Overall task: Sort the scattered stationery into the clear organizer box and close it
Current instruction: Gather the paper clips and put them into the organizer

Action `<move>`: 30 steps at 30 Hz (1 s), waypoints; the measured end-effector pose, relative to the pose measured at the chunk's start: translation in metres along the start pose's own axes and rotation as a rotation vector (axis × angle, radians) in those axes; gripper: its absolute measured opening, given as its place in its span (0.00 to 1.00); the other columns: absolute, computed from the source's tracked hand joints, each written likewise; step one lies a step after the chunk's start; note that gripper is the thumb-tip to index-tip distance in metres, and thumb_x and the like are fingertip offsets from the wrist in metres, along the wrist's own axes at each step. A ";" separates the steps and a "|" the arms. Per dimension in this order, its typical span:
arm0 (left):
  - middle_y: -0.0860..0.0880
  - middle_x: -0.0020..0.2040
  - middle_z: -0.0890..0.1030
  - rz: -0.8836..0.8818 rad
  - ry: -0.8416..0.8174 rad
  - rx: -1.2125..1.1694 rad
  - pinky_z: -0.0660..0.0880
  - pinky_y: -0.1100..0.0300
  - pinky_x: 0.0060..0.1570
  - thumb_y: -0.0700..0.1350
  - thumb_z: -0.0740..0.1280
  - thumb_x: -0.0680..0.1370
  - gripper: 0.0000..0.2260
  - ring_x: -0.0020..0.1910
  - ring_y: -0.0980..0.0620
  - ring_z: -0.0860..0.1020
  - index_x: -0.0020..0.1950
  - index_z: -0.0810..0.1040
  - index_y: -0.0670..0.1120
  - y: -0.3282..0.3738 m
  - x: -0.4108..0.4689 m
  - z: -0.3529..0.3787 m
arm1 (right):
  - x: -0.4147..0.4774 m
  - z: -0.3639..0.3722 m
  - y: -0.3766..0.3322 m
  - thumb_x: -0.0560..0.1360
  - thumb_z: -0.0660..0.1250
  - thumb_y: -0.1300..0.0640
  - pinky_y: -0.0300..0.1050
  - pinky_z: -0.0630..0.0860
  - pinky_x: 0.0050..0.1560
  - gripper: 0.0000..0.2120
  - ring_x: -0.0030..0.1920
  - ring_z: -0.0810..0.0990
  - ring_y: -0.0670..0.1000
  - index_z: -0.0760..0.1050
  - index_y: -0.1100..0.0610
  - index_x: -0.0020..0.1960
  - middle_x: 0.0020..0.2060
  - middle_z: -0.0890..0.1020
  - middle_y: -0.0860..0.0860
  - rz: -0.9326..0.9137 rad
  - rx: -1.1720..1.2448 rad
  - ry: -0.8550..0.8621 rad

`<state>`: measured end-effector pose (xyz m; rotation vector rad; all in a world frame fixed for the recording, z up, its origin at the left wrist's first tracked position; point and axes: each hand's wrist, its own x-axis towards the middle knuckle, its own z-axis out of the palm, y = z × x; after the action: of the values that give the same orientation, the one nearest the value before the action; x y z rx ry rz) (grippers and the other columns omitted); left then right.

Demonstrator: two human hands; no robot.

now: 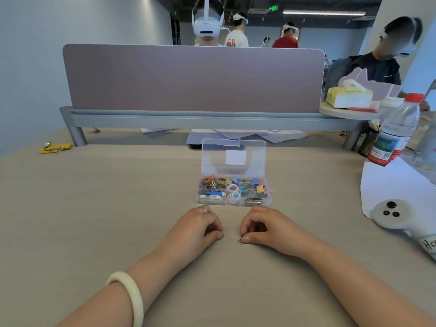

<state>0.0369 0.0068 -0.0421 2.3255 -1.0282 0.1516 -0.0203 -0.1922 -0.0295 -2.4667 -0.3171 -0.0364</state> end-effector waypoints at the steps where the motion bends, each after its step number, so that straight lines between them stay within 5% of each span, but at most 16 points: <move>1: 0.58 0.37 0.69 0.015 0.000 0.032 0.63 0.71 0.38 0.46 0.69 0.72 0.05 0.37 0.62 0.69 0.44 0.79 0.46 0.001 0.000 0.000 | 0.001 0.000 -0.002 0.68 0.73 0.54 0.38 0.73 0.44 0.04 0.39 0.74 0.42 0.78 0.49 0.41 0.38 0.75 0.43 0.018 -0.028 -0.007; 9: 0.46 0.50 0.77 0.019 -0.142 0.177 0.71 0.56 0.51 0.44 0.64 0.75 0.06 0.52 0.49 0.74 0.48 0.78 0.44 0.001 0.010 -0.005 | -0.002 0.001 -0.019 0.72 0.67 0.49 0.43 0.69 0.51 0.04 0.48 0.75 0.46 0.75 0.50 0.44 0.41 0.72 0.42 0.053 -0.316 -0.027; 14: 0.48 0.50 0.76 -0.007 -0.178 0.178 0.66 0.62 0.47 0.44 0.64 0.75 0.05 0.51 0.50 0.72 0.48 0.76 0.44 -0.004 0.016 -0.004 | -0.002 0.007 -0.027 0.75 0.62 0.49 0.46 0.66 0.54 0.07 0.54 0.74 0.51 0.74 0.51 0.48 0.51 0.76 0.49 0.071 -0.446 -0.032; 17: 0.56 0.40 0.69 0.009 -0.123 0.097 0.64 0.71 0.40 0.43 0.64 0.75 0.03 0.41 0.59 0.68 0.46 0.75 0.44 -0.007 0.012 -0.003 | -0.002 0.007 -0.027 0.76 0.62 0.49 0.43 0.63 0.50 0.04 0.53 0.74 0.50 0.70 0.46 0.42 0.49 0.75 0.47 0.098 -0.385 -0.041; 20: 0.60 0.36 0.67 0.028 -0.095 0.031 0.64 0.74 0.41 0.41 0.64 0.74 0.02 0.38 0.65 0.67 0.43 0.76 0.44 -0.007 0.007 -0.003 | -0.002 0.007 -0.025 0.76 0.61 0.50 0.42 0.62 0.49 0.14 0.52 0.74 0.49 0.62 0.43 0.34 0.45 0.71 0.44 0.129 -0.350 -0.066; 26: 0.58 0.35 0.72 -0.058 0.097 -0.140 0.66 0.74 0.39 0.37 0.67 0.71 0.12 0.40 0.66 0.71 0.35 0.73 0.54 -0.018 0.019 -0.011 | -0.003 0.001 -0.025 0.76 0.61 0.52 0.39 0.62 0.45 0.06 0.43 0.70 0.46 0.69 0.47 0.40 0.44 0.73 0.45 0.071 -0.314 0.017; 30: 0.54 0.35 0.75 -0.175 0.289 -0.202 0.66 0.76 0.37 0.36 0.69 0.71 0.12 0.35 0.61 0.73 0.34 0.74 0.52 -0.035 0.047 -0.021 | 0.028 -0.014 -0.021 0.75 0.63 0.54 0.43 0.70 0.45 0.12 0.42 0.73 0.50 0.66 0.46 0.35 0.38 0.72 0.43 0.091 -0.131 0.203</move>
<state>0.0974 0.0066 -0.0261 2.1212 -0.6625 0.2917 0.0025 -0.1789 -0.0026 -2.5771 -0.1180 -0.2746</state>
